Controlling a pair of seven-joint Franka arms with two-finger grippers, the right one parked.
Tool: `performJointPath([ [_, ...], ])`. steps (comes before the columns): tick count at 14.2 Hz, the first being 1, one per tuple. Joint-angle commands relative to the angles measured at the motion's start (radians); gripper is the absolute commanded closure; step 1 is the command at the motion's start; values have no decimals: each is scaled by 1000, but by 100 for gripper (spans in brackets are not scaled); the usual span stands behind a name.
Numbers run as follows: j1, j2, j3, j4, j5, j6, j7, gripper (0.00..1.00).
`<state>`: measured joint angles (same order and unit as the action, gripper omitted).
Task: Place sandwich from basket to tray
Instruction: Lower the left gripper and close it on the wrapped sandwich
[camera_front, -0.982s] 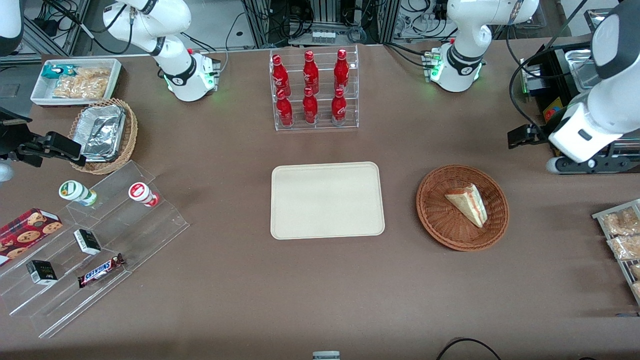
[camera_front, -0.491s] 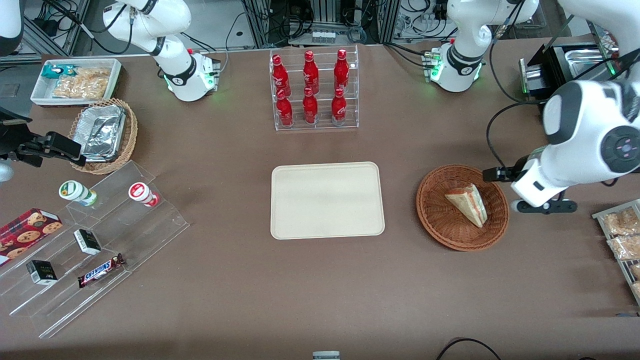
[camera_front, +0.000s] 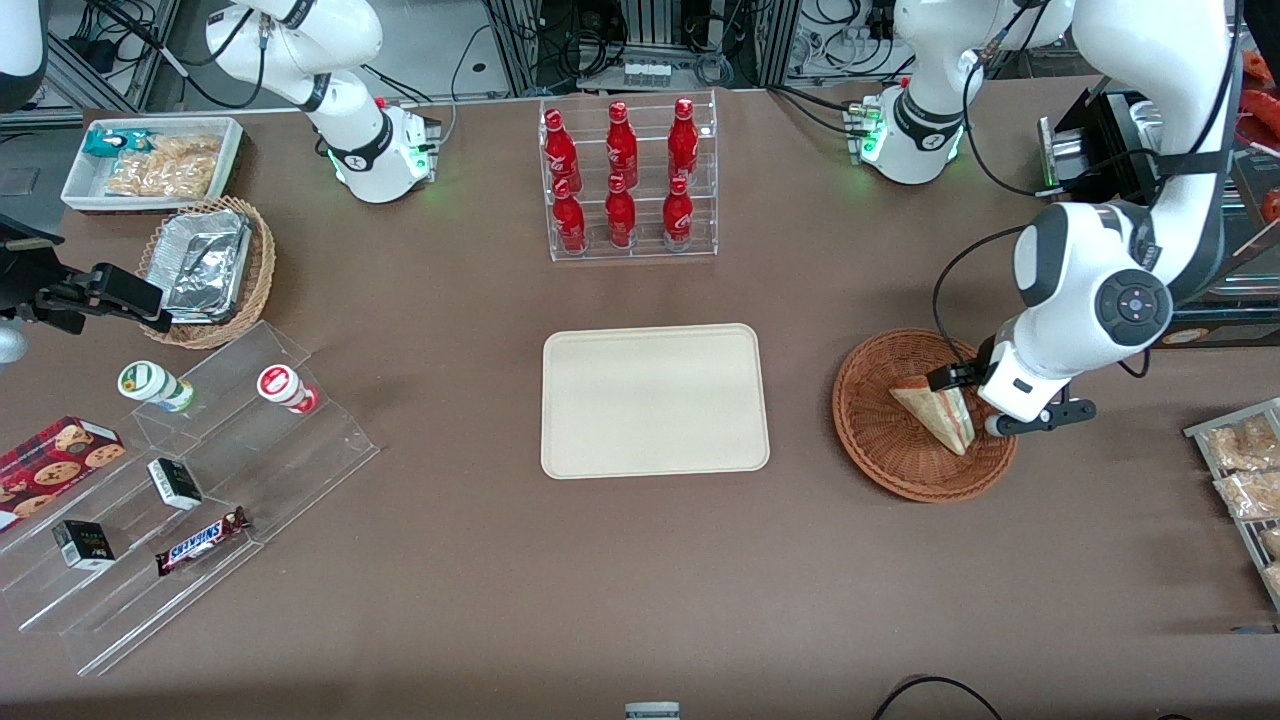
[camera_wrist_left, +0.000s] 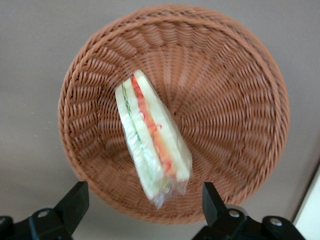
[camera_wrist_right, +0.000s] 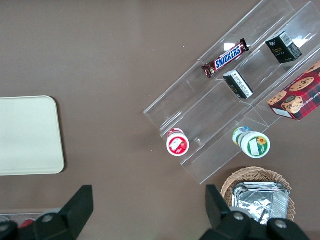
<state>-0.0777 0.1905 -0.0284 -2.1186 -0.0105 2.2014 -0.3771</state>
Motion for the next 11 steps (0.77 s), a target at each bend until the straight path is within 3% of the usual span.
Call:
performJointPath([
  [1,-16,-60,8,-122,-13,141,-257,0],
  [4,-20,-48,8,-126,-13,181,-558,0],
  [11,-27,19,7,-144,-13,242,-710,0],
])
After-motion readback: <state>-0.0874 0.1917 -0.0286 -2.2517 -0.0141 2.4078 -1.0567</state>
